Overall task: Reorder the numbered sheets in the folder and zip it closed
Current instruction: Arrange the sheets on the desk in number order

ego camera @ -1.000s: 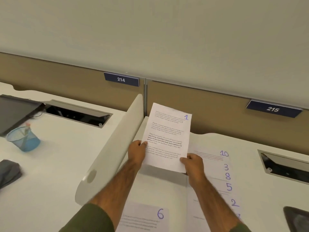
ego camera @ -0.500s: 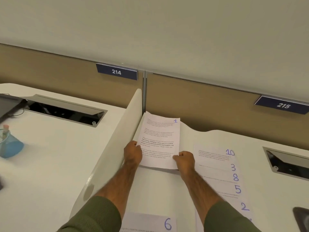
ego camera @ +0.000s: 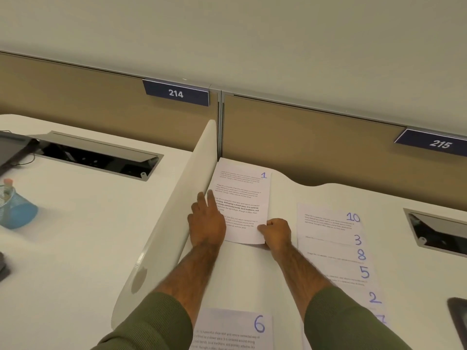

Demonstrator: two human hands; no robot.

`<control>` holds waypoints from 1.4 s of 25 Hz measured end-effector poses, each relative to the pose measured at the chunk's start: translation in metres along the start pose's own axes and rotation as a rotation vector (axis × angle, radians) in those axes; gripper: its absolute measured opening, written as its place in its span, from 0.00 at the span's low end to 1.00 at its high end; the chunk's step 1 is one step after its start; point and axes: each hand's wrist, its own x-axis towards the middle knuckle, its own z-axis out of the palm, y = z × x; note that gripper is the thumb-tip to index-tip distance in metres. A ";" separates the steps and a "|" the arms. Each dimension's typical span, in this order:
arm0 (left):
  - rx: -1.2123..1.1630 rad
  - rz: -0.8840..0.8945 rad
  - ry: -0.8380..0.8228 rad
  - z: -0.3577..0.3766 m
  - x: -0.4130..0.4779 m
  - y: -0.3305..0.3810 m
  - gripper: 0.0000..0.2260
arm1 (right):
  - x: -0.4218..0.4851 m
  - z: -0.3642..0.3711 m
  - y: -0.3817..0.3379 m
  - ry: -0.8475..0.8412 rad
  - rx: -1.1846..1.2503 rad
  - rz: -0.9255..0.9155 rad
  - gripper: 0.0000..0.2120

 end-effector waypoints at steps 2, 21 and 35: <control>0.106 0.097 -0.028 0.004 -0.010 -0.002 0.29 | -0.005 -0.002 0.002 -0.015 -0.014 -0.005 0.07; 0.086 0.379 -0.150 0.046 -0.222 0.092 0.31 | -0.137 -0.181 0.155 0.159 -0.500 -0.399 0.26; 0.193 0.468 -0.208 0.066 -0.312 0.156 0.37 | -0.144 -0.307 0.227 0.059 -0.794 -0.368 0.27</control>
